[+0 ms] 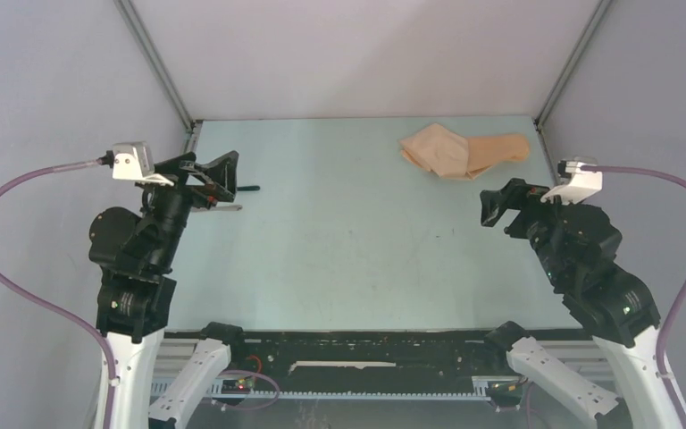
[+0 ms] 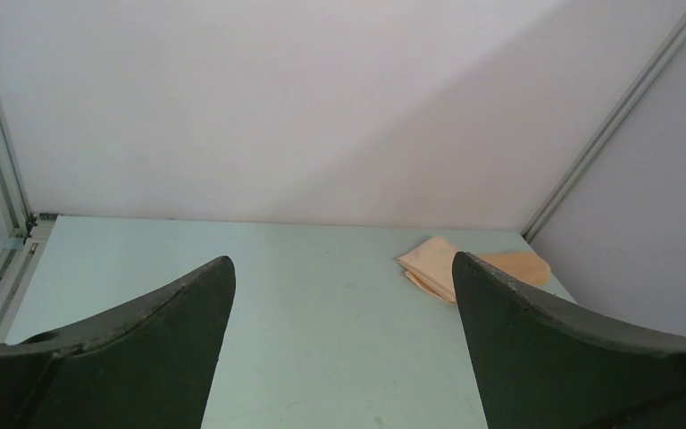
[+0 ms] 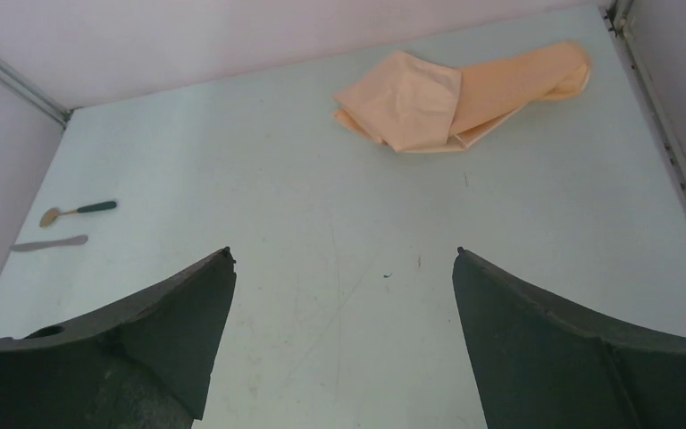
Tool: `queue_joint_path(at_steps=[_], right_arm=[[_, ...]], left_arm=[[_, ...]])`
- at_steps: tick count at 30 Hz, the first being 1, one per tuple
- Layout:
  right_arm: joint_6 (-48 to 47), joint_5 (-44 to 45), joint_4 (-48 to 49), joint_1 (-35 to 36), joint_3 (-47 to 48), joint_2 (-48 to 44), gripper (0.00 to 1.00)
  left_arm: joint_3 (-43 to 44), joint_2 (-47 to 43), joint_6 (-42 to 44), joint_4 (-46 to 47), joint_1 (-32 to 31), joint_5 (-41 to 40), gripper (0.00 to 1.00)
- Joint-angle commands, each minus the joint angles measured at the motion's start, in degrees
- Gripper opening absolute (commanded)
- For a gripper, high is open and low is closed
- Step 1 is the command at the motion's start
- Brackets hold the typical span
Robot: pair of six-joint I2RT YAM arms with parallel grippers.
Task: Fold the napkin into a case and place the utensils inside
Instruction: Pick up the crumpled napkin from the corner of the board.
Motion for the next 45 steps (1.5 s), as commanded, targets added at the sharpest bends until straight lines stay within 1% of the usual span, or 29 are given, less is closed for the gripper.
queue_joint_path(at_steps=[1, 4, 10, 14, 16, 18, 20, 22, 25, 27, 29, 30, 31, 33, 34, 36, 38, 41, 45], right_arm=[[2.36, 7.11, 0.26, 3.77, -0.24, 2.31, 1.00], [2.64, 8.92, 0.03, 5.69, -0.29, 4.95, 1.00], [2.01, 7.43, 0.99, 6.70, -0.83, 12.87, 1.00], [0.72, 4.12, 6.57, 5.62, -2.94, 18.50, 1.00], [1.74, -0.12, 10.68, 2.37, -4.61, 21.14, 1.00], [3.76, -6.15, 14.07, -2.72, -5.51, 24.33, 1.00], [5.74, -9.79, 17.18, -7.44, -5.60, 28.09, 1.00], [8.12, -16.81, 20.81, -13.18, -5.40, 33.15, 1.00], [13.39, -31.09, 27.72, -23.49, -4.44, 40.69, 1.00], [17.24, -36.74, 33.33, -28.25, -3.02, 46.78, 0.99], [22.25, -42.18, 38.15, -33.42, -0.98, 53.67, 0.95], [24.81, -45.54, 43.51, -35.53, -0.40, 57.60, 0.92], [27.10, -48.90, 47.49, -37.13, 0.69, 61.80, 0.85], [30.22, -55.20, 51.96, -39.45, 4.94, 69.75, 0.77], [31.44, -57.22, 53.67, -40.03, 7.30, 74.68, 0.75], [31.76, -58.62, 52.76, -40.55, 13.90, 80.81, 0.74], [30.36, -58.07, 50.36, -40.82, 18.90, 85.32, 0.74], [29.29, -56.04, 48.82, -41.50, 23.51, 89.59, 0.71], [28.79, -55.10, 47.47, -42.40, 27.51, 93.70, 0.71]], left_arm=[[-1.60, -0.72, 1.63, 4.58, -1.26, -3.61, 1.00], [-2.83, -0.83, 2.35, 5.39, -2.30, -4.16, 1.00], [-7.27, -0.33, 2.56, 8.92, -4.47, -3.66, 1.00], [-9.91, 0.08, 1.65, 11.51, -6.19, -3.74, 1.00], [-10.72, 0.14, 1.57, 12.09, -7.25, -3.71, 1.00], [-10.93, 0.33, 2.29, 12.14, -7.78, -2.93, 1.00], [-10.47, 0.40, 3.15, 11.48, -8.03, -1.70, 1.00], [-10.45, 0.46, 2.61, 11.29, -8.21, -2.25, 1.00], [-10.91, 1.00, 2.13, 11.72, -8.77, -0.96, 1.00], [-11.39, 1.37, 1.91, 12.38, -9.21, 0.48, 1.00], [-11.82, 1.80, 1.94, 12.96, -9.69, 1.87, 1.00], [-11.86, 2.06, 1.81, 13.12, -9.98, 1.88, 1.00], [-11.97, 2.34, 1.67, 13.13, -10.32, 1.87, 1.00], [-12.17, 3.00, 1.47, 13.37, -11.38, 2.27, 1.00], [-12.25, 3.38, 1.46, 13.39, -11.66, 2.52, 1.00], [-12.24, 4.01, 1.42, 13.46, -12.15, 2.75, 1.00], [-12.11, 4.48, 1.42, 13.44, -12.36, 2.86, 1.00], [-12.07, 4.93, 1.21, 13.39, -12.37, 3.29, 1.00], [-12.15, 5.35, 1.00, 13.60, -12.38, 3.37, 1.00]])
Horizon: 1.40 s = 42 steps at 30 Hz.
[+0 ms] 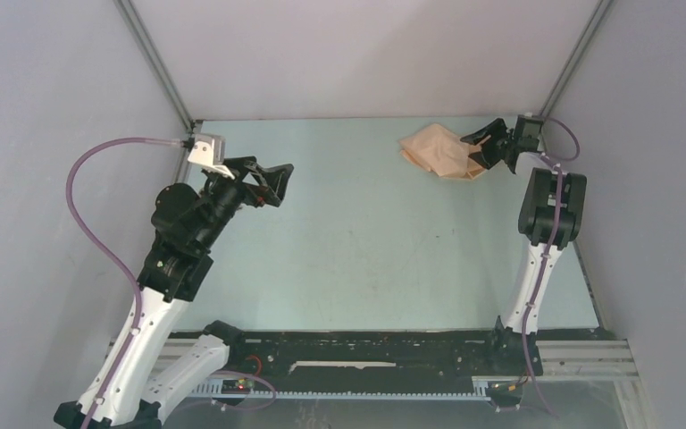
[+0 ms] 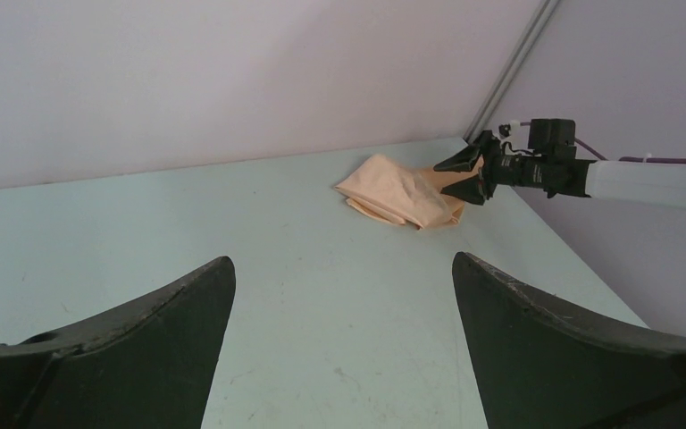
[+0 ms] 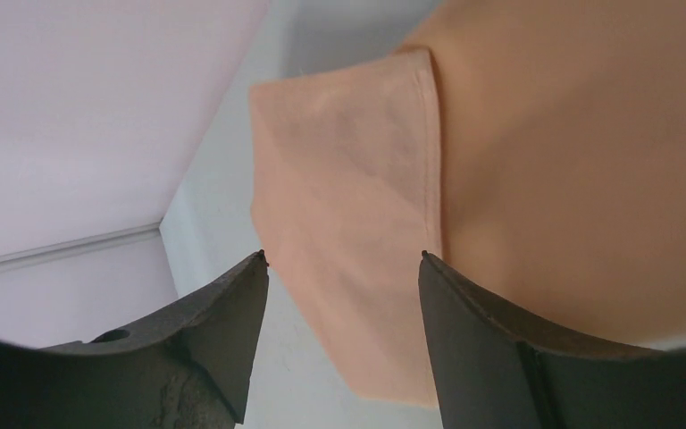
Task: Fold the napkin into a case and place the utensils inside
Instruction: Pick up the crumpled napkin from the corner of the board.
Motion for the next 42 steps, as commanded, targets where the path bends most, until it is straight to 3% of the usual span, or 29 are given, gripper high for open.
queue_joint_path(at_steps=[1, 12, 16, 19, 21, 23, 27, 31, 37, 42], right_arm=[[0.28, -0.62, 0.55, -0.98, 5.52, 2.21, 0.71], [1.85, -3.34, 0.58, -0.99, 10.18, 9.47, 0.66], [3.14, -6.27, 3.39, -0.41, 9.84, 9.62, 0.50], [4.92, -9.74, 6.19, 0.13, 9.93, 8.44, 0.23], [4.83, -10.81, 6.57, 0.47, 9.09, 5.74, 0.11], [4.69, -12.61, 7.80, 0.98, 7.52, 1.94, 0.00], [1.88, -15.49, 7.43, 2.83, 2.19, -10.39, 0.00], [-5.64, -13.81, -1.81, 6.93, -3.25, -24.90, 0.00], [-13.18, -8.19, -12.31, 18.85, -9.77, -47.22, 0.00], [-16.59, -2.16, -21.46, 29.86, -5.35, -60.49, 0.00]], left_arm=[[-0.08, -0.20, -0.43, 2.36, -0.45, 0.89, 1.00], [-0.26, 0.57, -0.62, 2.54, -0.41, 0.88, 1.00], [-0.36, 0.42, -0.60, 2.56, -0.41, 0.84, 1.00], [-0.47, 0.18, -0.70, 2.70, -0.42, 0.87, 1.00], [-0.61, -0.18, -0.71, 2.86, -0.41, 0.62, 1.00], [-0.85, -0.61, -0.77, 3.01, -0.43, 0.35, 1.00], [-1.53, -1.60, -1.03, 3.41, -0.41, -0.58, 1.00], [-2.11, -2.68, -1.51, 3.58, -0.41, -2.31, 1.00], [-2.75, -4.64, -2.23, 3.91, -0.49, -4.66, 1.00], [-3.12, -5.76, -2.77, 3.84, -0.67, -7.39, 1.00]])
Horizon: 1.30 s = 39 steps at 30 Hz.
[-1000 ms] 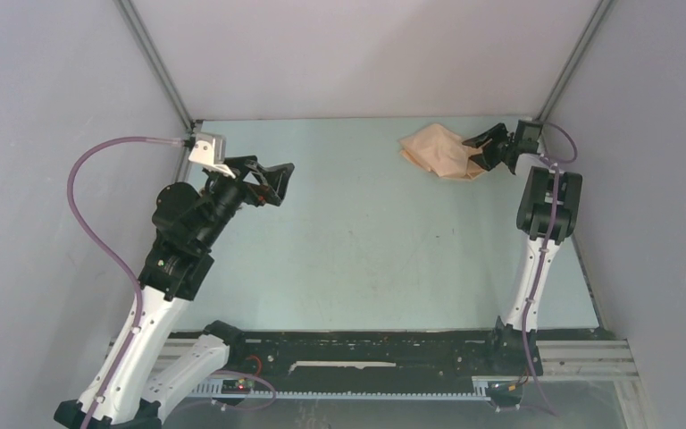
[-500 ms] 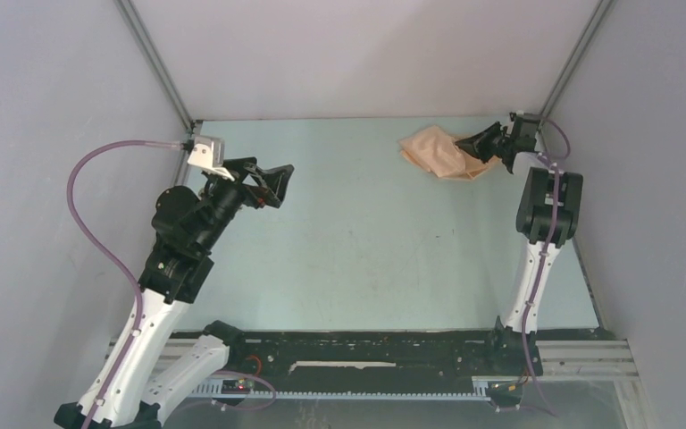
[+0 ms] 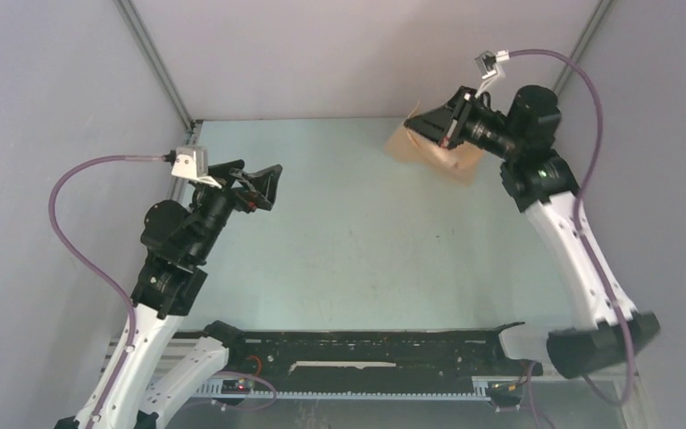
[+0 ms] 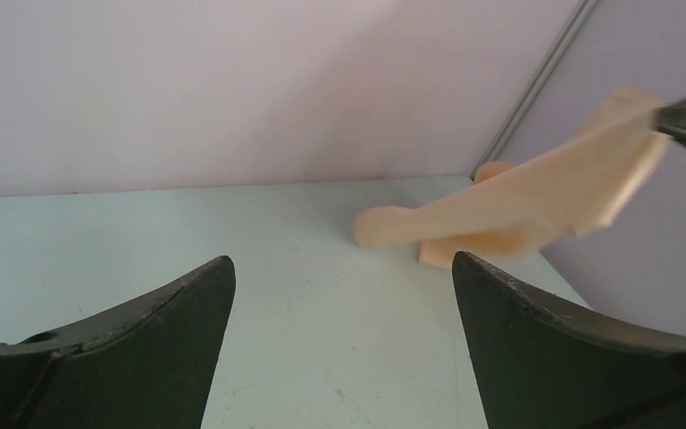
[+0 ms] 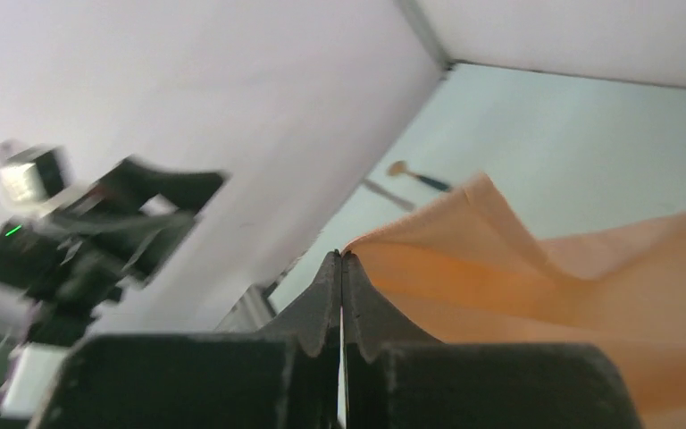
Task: Fold the napkin into a case and place the utensils inside
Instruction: Pick up the crumpled napkin from the corner of the board, then move the crumpled napkin to the center of the board, then pick up the crumpled napkin from the center of the board.
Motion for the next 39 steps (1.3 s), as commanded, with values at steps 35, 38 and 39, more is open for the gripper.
queue_joint_path(at_steps=[35, 38, 39], right_arm=[[-9.64, -1.25, -2.09, -16.14, -20.80, 5.33, 0.00], [-10.09, -2.06, -1.99, -16.39, -20.78, 4.87, 0.00], [-10.13, -2.06, -2.23, -16.47, -20.82, 4.61, 0.00]], left_arm=[[2.64, 49.22, -9.65, -18.18, -9.10, 1.11, 0.91], [1.39, 51.07, -10.96, -15.44, -9.19, 4.94, 0.88], [0.56, 51.26, -12.03, -13.44, -9.31, 7.49, 0.86]])
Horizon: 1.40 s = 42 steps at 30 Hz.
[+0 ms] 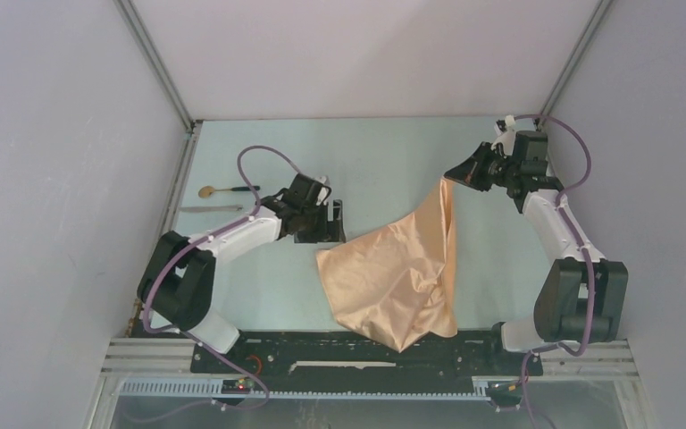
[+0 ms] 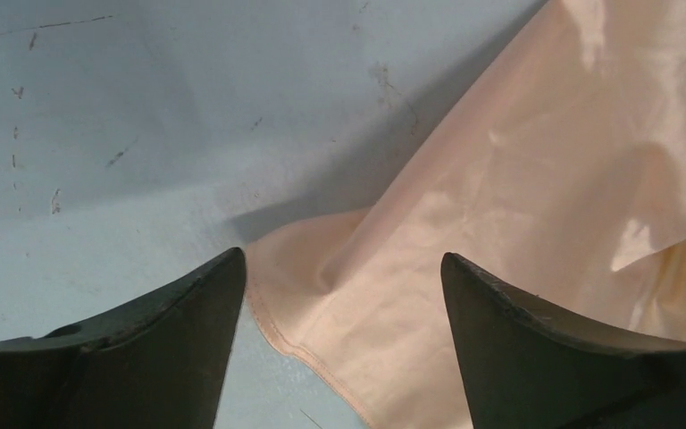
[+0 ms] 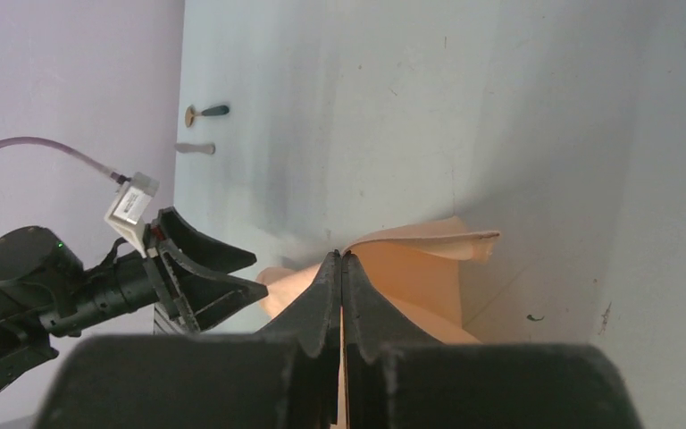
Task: Fold the napkin into a case and place the utensils inside
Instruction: Pick up the crumpled napkin from the center of the board, then flatten out the crumpled napkin at the center of the board.
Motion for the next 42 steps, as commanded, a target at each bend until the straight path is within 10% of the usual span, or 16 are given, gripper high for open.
queue_joint_path(at_steps=[1, 7, 13, 19, 30, 35, 42], right_arm=[[-2.49, -1.76, 1.23, -0.45, 2.15, -1.22, 0.00], [-1.90, -2.18, 0.90, -0.38, 2.16, -3.99, 0.00], [-1.80, -1.58, -1.40, -0.26, 2.13, -10.59, 0.00], [-4.04, 3.68, -10.71, -1.59, 3.50, -29.95, 0.00], [-6.06, 7.49, -10.74, -2.03, 11.77, -61.46, 0.00], [-4.25, 9.58, -8.33, -2.03, 11.82, -60.25, 0.00], [-6.60, 15.69, -0.33, -2.07, 6.39, -38.77, 0.00]], left_arm=[[-2.71, 1.29, -1.46, 4.80, -0.13, 2.60, 0.85], [-6.32, -0.38, -1.77, 6.76, -3.39, -0.79, 0.83], [-7.03, -8.36, -1.59, 9.24, -3.38, -2.12, 0.29], [1.72, -30.63, 5.61, -1.85, -5.10, -15.76, 0.06], [15.03, -57.33, 20.65, -3.35, -12.77, -6.75, 0.03], [16.33, -54.37, 19.57, -1.79, -12.77, -11.30, 0.00], [26.18, -28.61, 16.57, -2.31, -8.91, -28.59, 0.00]])
